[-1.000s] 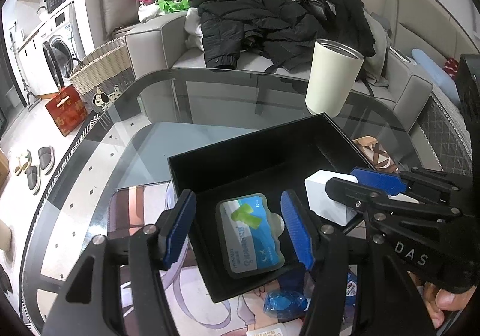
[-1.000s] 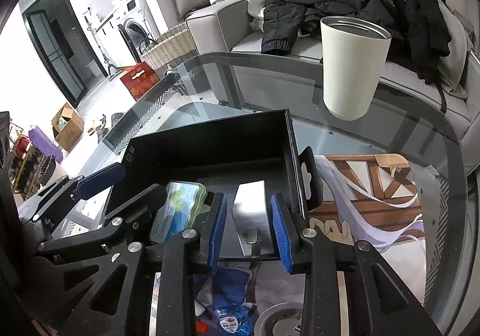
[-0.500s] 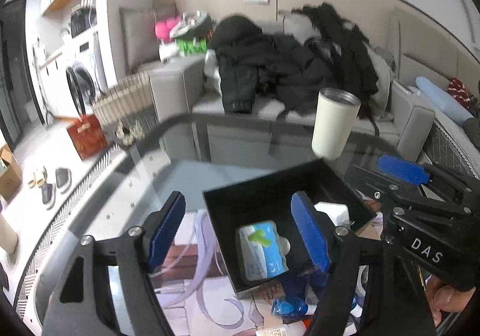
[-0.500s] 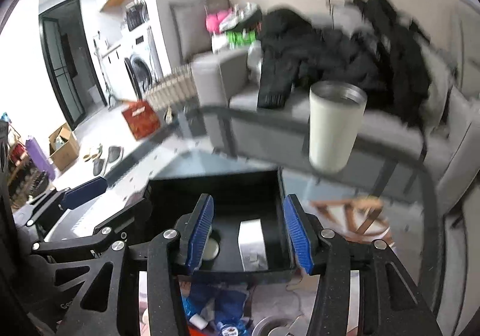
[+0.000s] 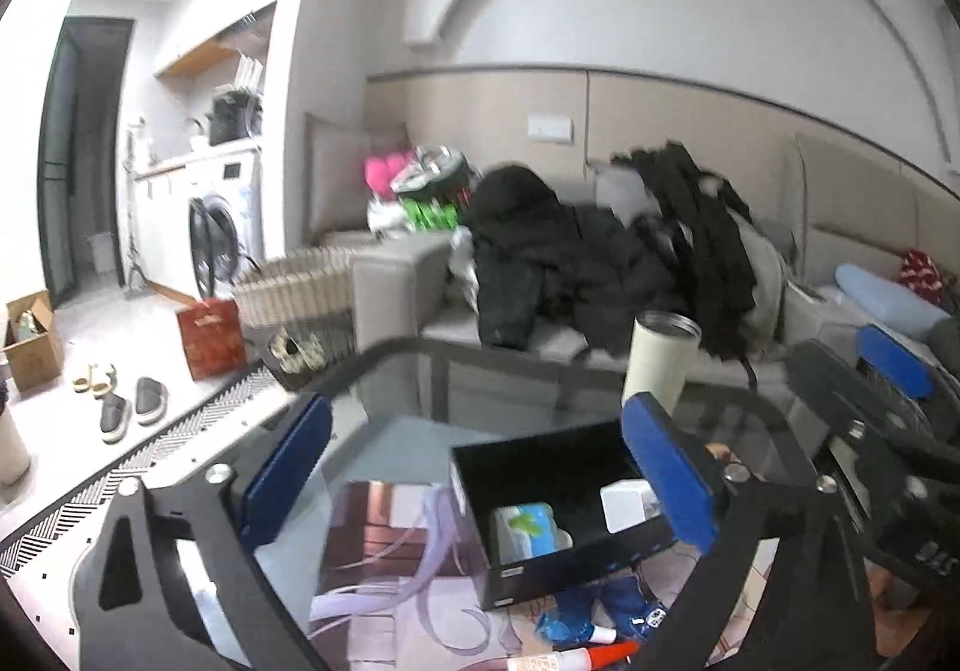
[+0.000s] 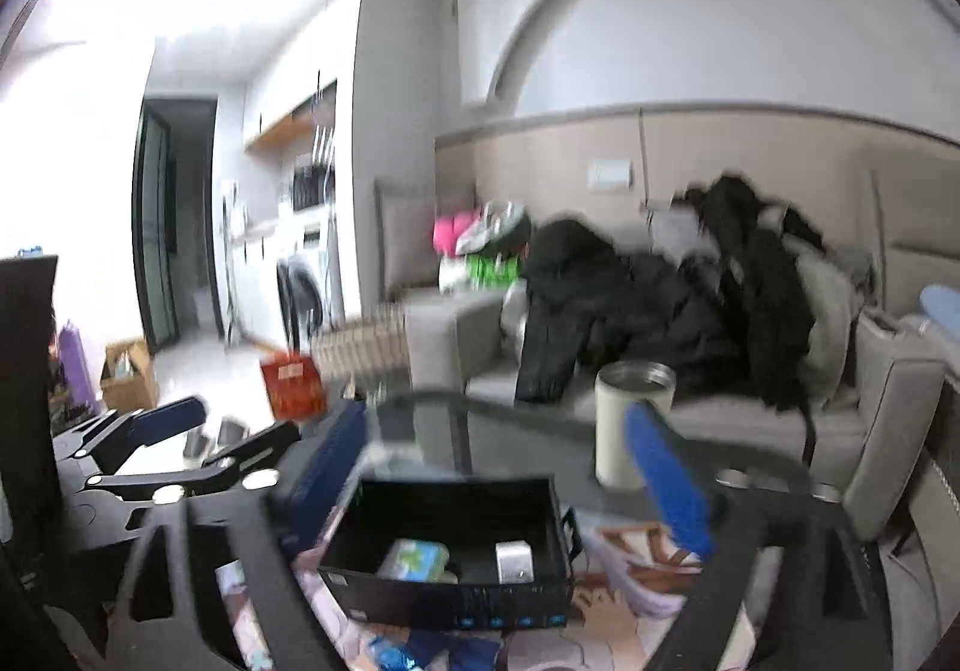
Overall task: Organize rigid objects
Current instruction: 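Open both grippers to release the items and withdraw from the box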
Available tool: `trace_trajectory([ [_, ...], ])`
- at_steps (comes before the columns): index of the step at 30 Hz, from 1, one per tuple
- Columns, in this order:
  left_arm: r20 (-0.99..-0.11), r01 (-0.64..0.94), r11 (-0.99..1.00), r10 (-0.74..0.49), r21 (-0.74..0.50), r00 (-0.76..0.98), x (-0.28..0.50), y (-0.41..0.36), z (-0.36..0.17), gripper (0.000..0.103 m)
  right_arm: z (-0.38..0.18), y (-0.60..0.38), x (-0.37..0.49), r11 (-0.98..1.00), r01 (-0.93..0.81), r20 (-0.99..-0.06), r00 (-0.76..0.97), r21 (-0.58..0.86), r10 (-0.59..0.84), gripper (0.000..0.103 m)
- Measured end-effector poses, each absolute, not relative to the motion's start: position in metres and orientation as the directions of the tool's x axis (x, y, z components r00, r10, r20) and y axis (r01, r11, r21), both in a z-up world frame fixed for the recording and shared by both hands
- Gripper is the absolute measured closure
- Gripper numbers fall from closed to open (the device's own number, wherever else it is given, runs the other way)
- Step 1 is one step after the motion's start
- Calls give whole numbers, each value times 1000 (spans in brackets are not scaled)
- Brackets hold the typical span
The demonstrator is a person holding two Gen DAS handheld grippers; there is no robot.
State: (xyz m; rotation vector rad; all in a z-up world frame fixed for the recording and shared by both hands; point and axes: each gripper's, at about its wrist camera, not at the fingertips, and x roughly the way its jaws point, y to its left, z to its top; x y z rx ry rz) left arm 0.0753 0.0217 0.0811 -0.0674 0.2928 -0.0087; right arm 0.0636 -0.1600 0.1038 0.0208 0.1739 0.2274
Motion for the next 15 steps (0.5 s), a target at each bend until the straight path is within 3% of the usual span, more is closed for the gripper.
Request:
trace_trajectory([
  [3, -267, -10, 998, -5, -56, 964, 55, 24, 81, 4, 108, -161, 37, 973, -228, -133, 964, 26, 230, 6],
  [7, -251, -11, 999, 0, -44, 968, 29, 22, 74, 4, 102, -166, 8, 966, -256, -161, 952, 39, 259, 5],
  [11, -161, 21, 999, -28, -49, 987, 1, 22, 74, 1, 93, -175, -13, 964, -257, -184, 947, 61, 264, 3],
  [15, -133, 31, 999, -33, -19, 991, -8, 16, 78, 0, 89, -180, -29, 965, -258, -169, 950, 45, 262, 2],
])
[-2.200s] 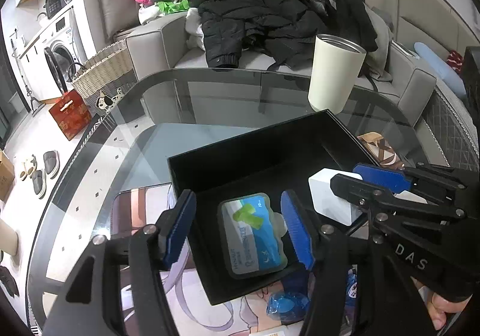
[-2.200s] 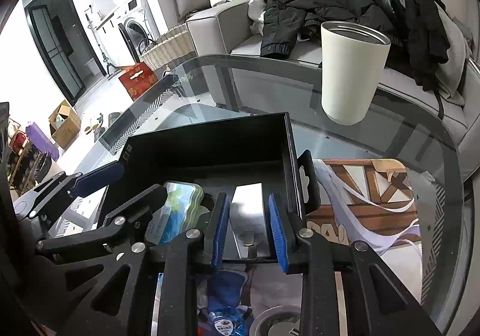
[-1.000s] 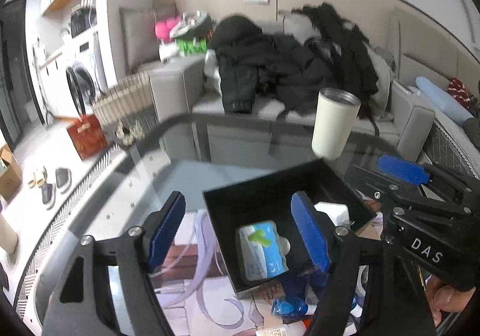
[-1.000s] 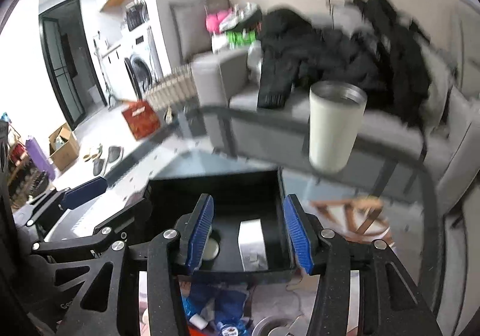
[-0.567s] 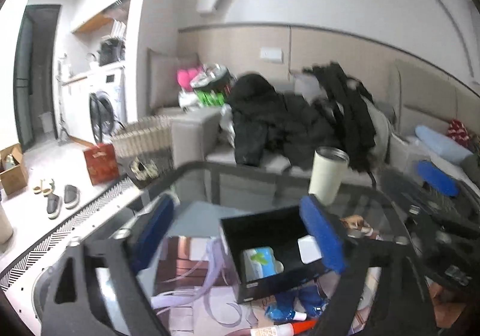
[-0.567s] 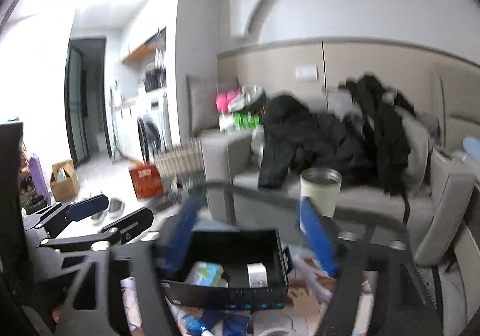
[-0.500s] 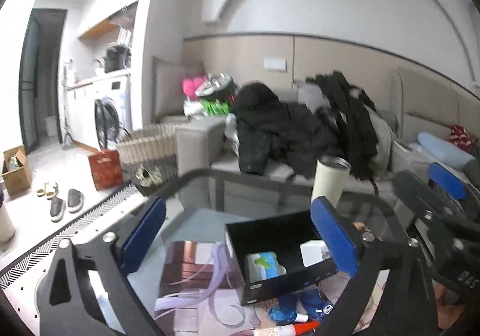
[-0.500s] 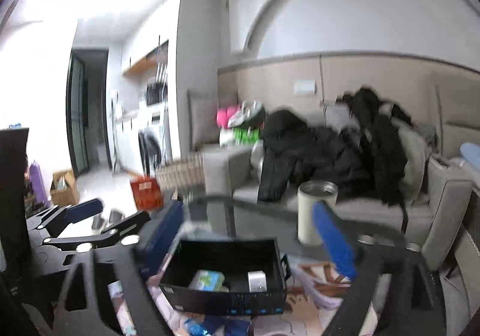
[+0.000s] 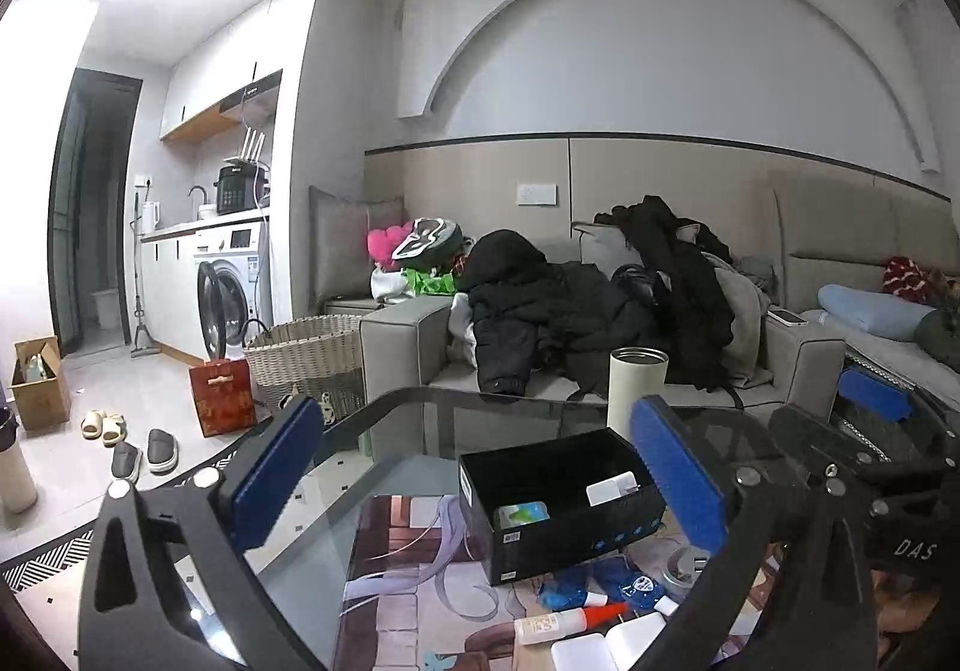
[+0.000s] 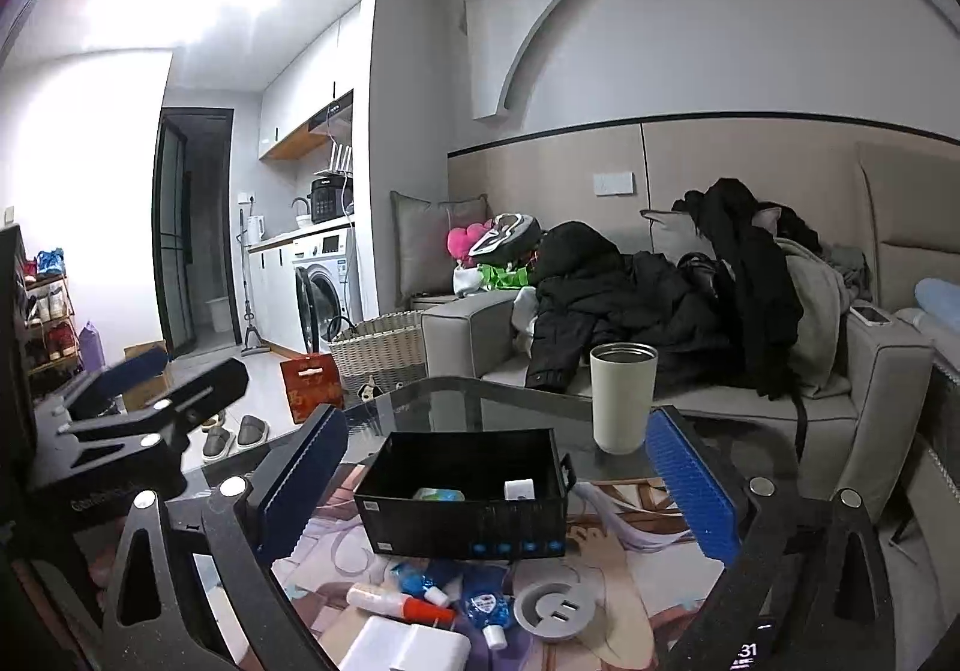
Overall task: Organize rigid objects
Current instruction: 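Open both grippers to release the items and withdraw from the box, then grasp the white power bank with the left gripper while the right gripper grasps a white charger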
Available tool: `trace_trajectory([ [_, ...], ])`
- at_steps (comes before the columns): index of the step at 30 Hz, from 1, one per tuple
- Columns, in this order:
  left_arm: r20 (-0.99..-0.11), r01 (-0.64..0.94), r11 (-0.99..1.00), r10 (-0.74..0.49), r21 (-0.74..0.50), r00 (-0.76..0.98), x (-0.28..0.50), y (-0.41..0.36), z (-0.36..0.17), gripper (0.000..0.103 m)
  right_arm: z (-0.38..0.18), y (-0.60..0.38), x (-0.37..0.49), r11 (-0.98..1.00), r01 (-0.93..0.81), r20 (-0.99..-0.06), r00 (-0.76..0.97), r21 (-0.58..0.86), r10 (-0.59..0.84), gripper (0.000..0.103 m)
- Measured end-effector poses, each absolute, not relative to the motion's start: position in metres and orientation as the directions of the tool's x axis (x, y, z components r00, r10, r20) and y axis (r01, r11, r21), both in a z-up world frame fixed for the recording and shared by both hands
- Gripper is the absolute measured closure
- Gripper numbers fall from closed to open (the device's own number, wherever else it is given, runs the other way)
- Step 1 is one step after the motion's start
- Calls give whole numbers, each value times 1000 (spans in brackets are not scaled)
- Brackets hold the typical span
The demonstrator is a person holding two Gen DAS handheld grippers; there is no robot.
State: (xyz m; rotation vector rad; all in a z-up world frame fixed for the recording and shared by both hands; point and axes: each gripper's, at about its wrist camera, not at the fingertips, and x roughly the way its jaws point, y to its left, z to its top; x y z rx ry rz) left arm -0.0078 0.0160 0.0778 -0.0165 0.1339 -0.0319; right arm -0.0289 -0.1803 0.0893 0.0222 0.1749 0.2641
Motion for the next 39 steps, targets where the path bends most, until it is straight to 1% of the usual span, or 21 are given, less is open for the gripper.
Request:
trace_trajectory([
  [9, -205, 28, 999, -32, -26, 978, 2, 13, 70, 0, 91, -186, -19, 964, -262, -180, 947, 50, 267, 1],
  [15, -234, 17, 1000, -19, -11, 972, 3, 17, 64, 0, 86, -179, -7, 961, -273, -224, 935, 39, 275, 1],
  [19, -266, 3, 1000, 1, 15, 964, 5, 20, 55, 0, 74, -172, 4, 959, -278, -294, 913, 53, 281, 1],
  [21, -293, 3, 1000, 5, 28, 956, 5, 22, 47, 0, 64, -164, 12, 954, -294, -355, 888, 56, 294, 1],
  [25, -397, -1, 999, 21, 49, 918, 14, 27, 27, 0, 46, -155, 24, 954, -296, -439, 852, 51, 287, 2],
  [28, -447, -20, 999, 37, 43, 894, 19, 32, 17, 0, 28, -149, 35, 955, -290, -522, 806, 65, 280, 2],
  [32, -534, -29, 997, 66, 76, 843, 27, 33, -6, 0, 0, -135, 47, 945, -320, -633, 717, 73, 292, 2],
  [34, -602, -29, 996, 74, 84, 795, 34, 33, -21, 0, -14, -128, 50, 940, -333, -675, 678, 71, 291, 2],
  [36, -666, -24, 998, 56, 57, 744, 41, 35, -32, 0, -25, -124, 55, 940, -336, -715, 642, 63, 277, 2],
  [38, -711, -20, 999, 45, 43, 702, 45, 35, -42, 0, -38, -123, 60, 940, -335, -751, 602, 72, 272, 3],
  [39, -725, -16, 999, 40, 40, 688, 46, 35, -45, 0, -44, -124, 63, 940, -331, -770, 578, 81, 270, 7],
])
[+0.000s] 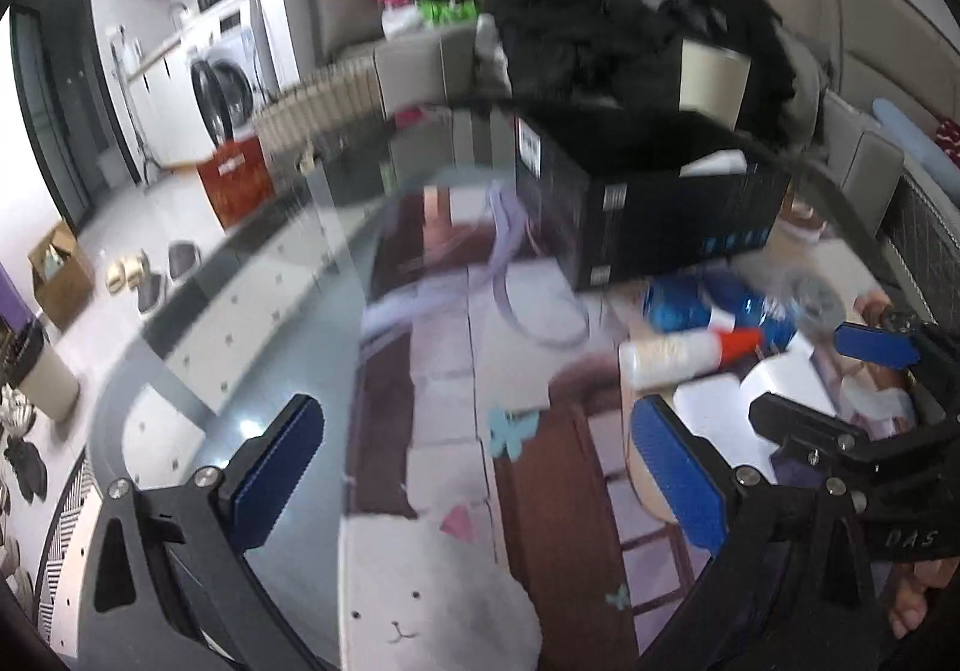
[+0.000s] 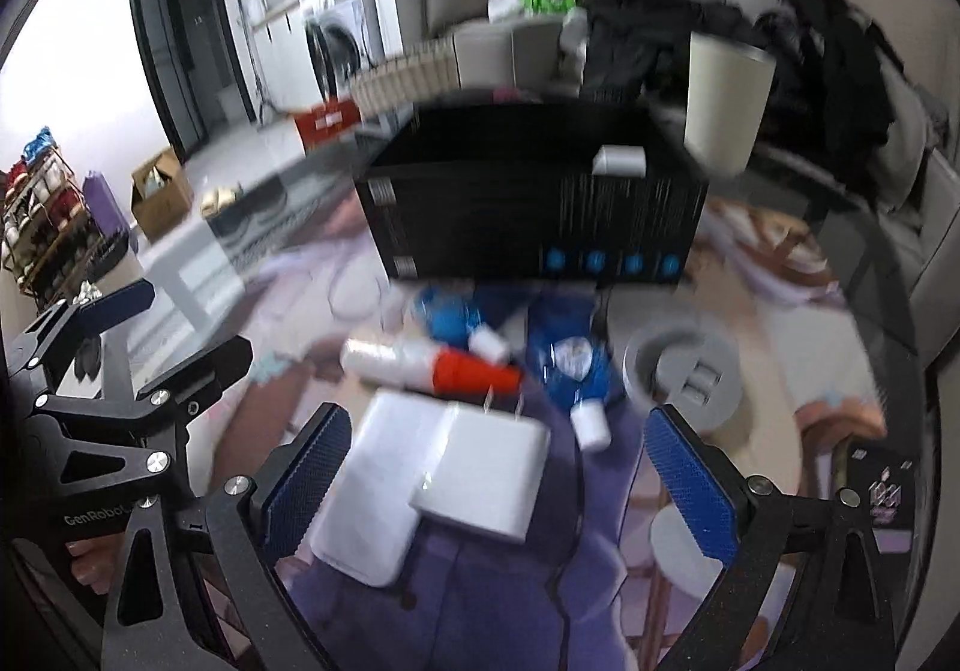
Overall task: Organize rigid objects
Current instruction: 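Grasp the white power bank with the left gripper while the right gripper grasps a white charger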
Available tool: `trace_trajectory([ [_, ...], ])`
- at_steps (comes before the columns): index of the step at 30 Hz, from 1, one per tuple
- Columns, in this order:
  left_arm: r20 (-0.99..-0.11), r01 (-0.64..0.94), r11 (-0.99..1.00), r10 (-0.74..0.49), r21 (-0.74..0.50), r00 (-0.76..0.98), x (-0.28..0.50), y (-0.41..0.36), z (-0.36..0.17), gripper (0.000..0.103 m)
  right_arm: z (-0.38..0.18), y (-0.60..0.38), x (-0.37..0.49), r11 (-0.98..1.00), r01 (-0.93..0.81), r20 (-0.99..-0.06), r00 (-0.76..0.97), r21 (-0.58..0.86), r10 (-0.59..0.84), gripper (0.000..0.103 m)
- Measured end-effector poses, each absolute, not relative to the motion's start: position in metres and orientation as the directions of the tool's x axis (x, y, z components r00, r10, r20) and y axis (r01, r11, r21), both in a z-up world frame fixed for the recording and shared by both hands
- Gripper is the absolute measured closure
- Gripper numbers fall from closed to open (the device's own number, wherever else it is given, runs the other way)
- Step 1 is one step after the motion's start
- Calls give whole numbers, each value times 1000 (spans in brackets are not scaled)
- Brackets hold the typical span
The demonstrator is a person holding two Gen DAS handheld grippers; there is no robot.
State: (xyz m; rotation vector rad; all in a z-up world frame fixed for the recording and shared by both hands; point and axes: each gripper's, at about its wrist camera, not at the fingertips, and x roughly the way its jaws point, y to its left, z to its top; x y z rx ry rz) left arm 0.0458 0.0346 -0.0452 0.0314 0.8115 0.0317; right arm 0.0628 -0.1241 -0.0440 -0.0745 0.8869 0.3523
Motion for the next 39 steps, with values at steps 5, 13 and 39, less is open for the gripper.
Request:
trace_trajectory([
  [5, -741, 18, 999, 9, 29, 672, 45, 23, -50, 0, -63, -131, 71, 939, -326, -822, 503, 108, 269, 31],
  [13, -747, 87, 996, -43, 20, 663, 45, 2, -49, 0, -65, -141, 70, 942, -327, -827, 508, 75, 242, 59],
  [39, -813, 215, 976, -136, -14, 566, 60, -46, -66, 30, -62, -187, 63, 957, -277, -826, 518, 85, 223, 60],
])
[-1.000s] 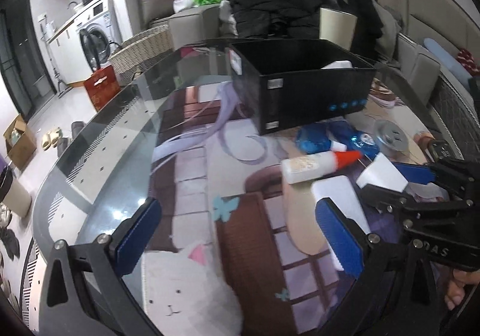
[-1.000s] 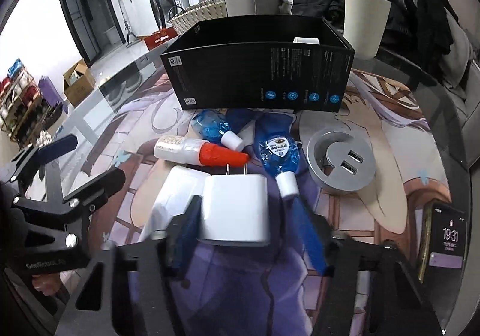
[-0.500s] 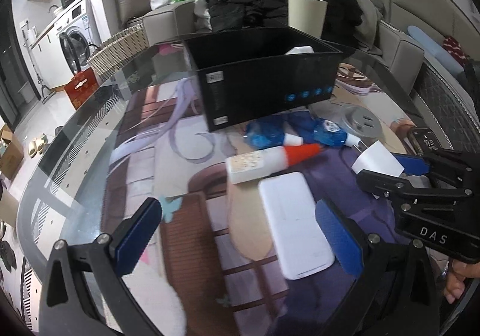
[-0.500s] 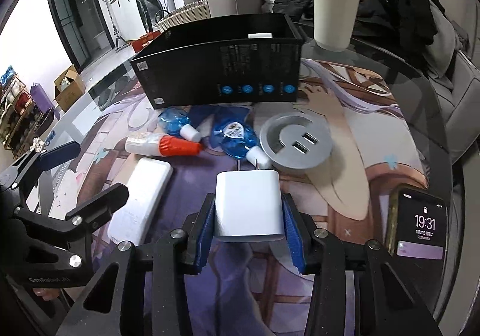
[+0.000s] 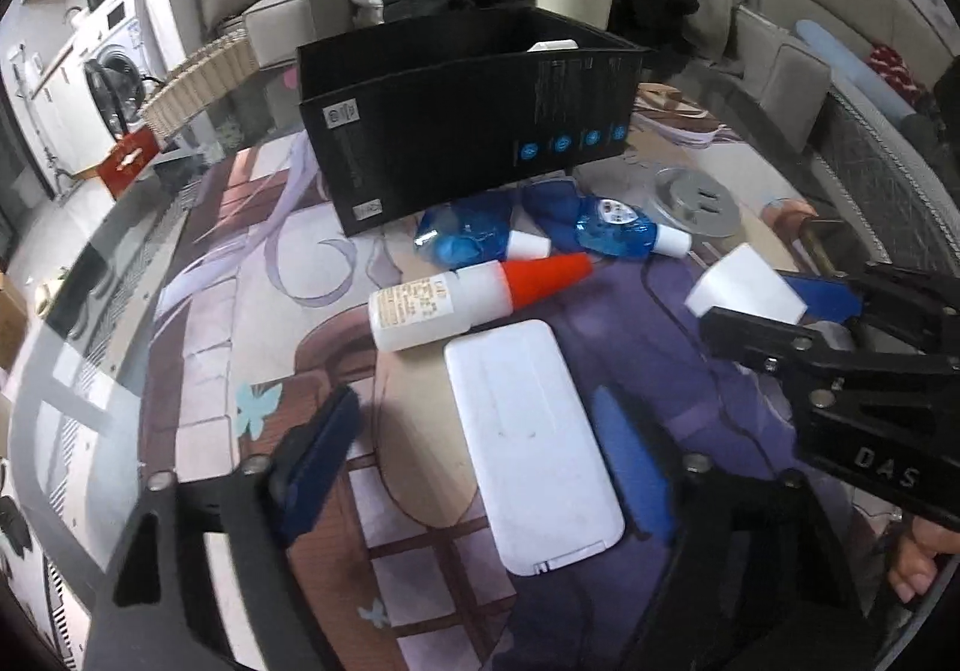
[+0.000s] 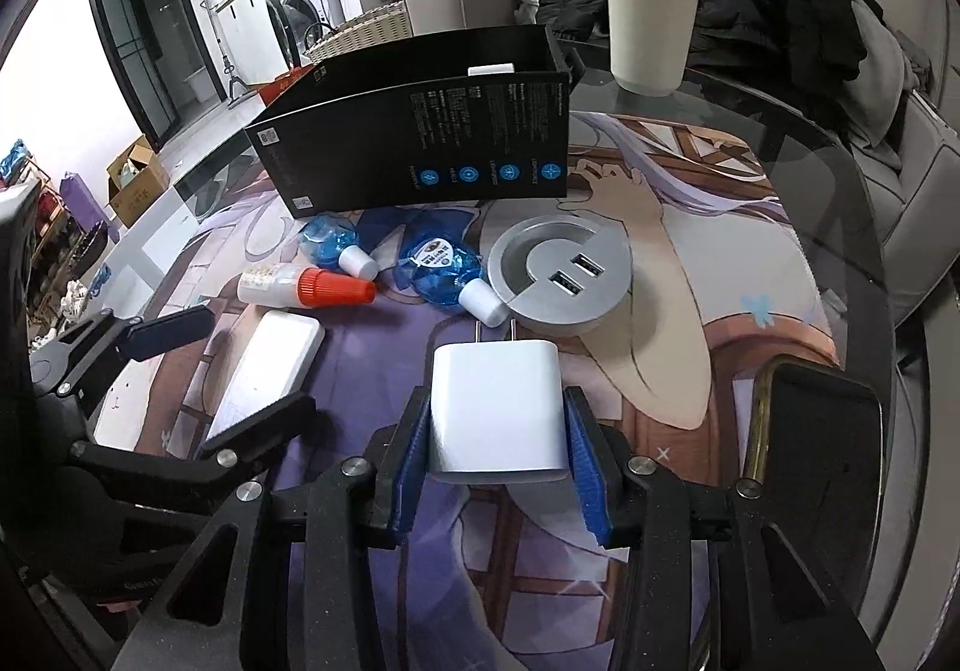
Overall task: Organize rigid objects
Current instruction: 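Grasp the white power bank with the left gripper while the right gripper grasps a white charger, then lift the power bank and charger and carry them over the black box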
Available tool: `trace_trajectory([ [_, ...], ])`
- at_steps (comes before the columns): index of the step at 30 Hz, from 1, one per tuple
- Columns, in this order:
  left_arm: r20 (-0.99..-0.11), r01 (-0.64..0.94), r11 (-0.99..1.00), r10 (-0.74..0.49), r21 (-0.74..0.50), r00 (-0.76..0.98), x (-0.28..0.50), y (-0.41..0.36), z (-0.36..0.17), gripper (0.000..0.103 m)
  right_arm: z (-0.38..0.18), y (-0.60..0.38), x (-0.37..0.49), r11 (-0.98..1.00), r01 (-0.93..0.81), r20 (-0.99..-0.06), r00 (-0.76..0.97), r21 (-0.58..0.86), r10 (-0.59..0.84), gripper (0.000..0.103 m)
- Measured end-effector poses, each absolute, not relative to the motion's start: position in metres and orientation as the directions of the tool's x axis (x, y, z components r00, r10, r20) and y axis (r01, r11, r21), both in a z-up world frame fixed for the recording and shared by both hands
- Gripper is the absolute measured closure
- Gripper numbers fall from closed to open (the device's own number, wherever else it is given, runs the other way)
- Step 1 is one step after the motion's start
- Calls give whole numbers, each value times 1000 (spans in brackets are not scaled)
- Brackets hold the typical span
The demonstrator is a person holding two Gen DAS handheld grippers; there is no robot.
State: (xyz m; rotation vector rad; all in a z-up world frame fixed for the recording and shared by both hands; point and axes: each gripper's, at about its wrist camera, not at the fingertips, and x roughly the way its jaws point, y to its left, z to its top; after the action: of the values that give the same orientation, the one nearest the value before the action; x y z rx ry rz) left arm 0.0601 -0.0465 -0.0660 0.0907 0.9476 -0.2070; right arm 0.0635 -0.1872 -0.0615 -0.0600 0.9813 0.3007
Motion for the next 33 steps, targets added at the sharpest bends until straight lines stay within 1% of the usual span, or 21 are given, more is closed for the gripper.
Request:
trace_trajectory([
  [2, -813, 245, 969, -158, -20, 560, 58, -48, -64, 48, -61, -185, 64, 956, -279, -826, 516, 86, 225, 60],
  [4, -814, 266, 964, -168, -17, 557, 56, -48, -62, 58, -61, -182, 64, 956, -283, -826, 516, 84, 226, 60],
  [5, -816, 266, 964, -167, -17, 554, 56, -46, -62, 62, -61, -181, 63, 955, -285, -826, 516, 84, 226, 60],
  [6, -816, 261, 965, -167, -21, 553, 55, -44, -61, 63, -61, -179, 63, 954, -288, -826, 515, 82, 227, 60],
  [15, -822, 244, 969, -168, -37, 544, 54, -30, -61, 64, -61, -157, 62, 945, -323, -831, 509, 55, 223, 60],
  [17, -823, 244, 969, -168, -37, 543, 53, -29, -61, 64, -61, -152, 60, 944, -328, -832, 509, 48, 219, 56],
  [18, -823, 245, 969, -168, -36, 543, 53, -28, -61, 64, -61, -151, 60, 942, -330, -832, 507, 55, 226, 50],
  [21, -822, 246, 969, -167, -35, 544, 52, -27, -61, 63, -61, -147, 58, 942, -331, -833, 507, 50, 222, 49],
  [22, -823, 244, 969, -168, -37, 543, 52, -27, -62, 62, -61, -147, 58, 942, -331, -833, 507, 49, 221, 49],
  [24, -826, 245, 969, -171, -41, 538, 53, -27, -62, 56, -61, -147, 58, 942, -333, -833, 507, 50, 223, 49],
  [25, -826, 242, 969, -173, -45, 537, 53, -26, -62, 56, -61, -146, 58, 941, -335, -833, 506, 48, 223, 49],
  [27, -827, 234, 971, -163, -39, 539, 54, -27, -62, 61, -61, -147, 59, 940, -340, -833, 507, 42, 221, 50],
  [28, -826, 234, 972, -160, -35, 541, 54, -28, -62, 65, -62, -147, 59, 939, -341, -834, 507, 39, 219, 53],
  [29, -827, 238, 971, -160, -33, 539, 54, -29, -62, 65, -62, -148, 59, 939, -342, -834, 507, 39, 219, 54],
  [30, -827, 241, 970, -161, -32, 539, 54, -29, -62, 65, -61, -148, 59, 938, -344, -833, 506, 42, 223, 60],
  [33, -827, 245, 969, -161, -29, 539, 54, -31, -61, 65, -60, -149, 57, 933, -355, -832, 501, 53, 238, 60],
])
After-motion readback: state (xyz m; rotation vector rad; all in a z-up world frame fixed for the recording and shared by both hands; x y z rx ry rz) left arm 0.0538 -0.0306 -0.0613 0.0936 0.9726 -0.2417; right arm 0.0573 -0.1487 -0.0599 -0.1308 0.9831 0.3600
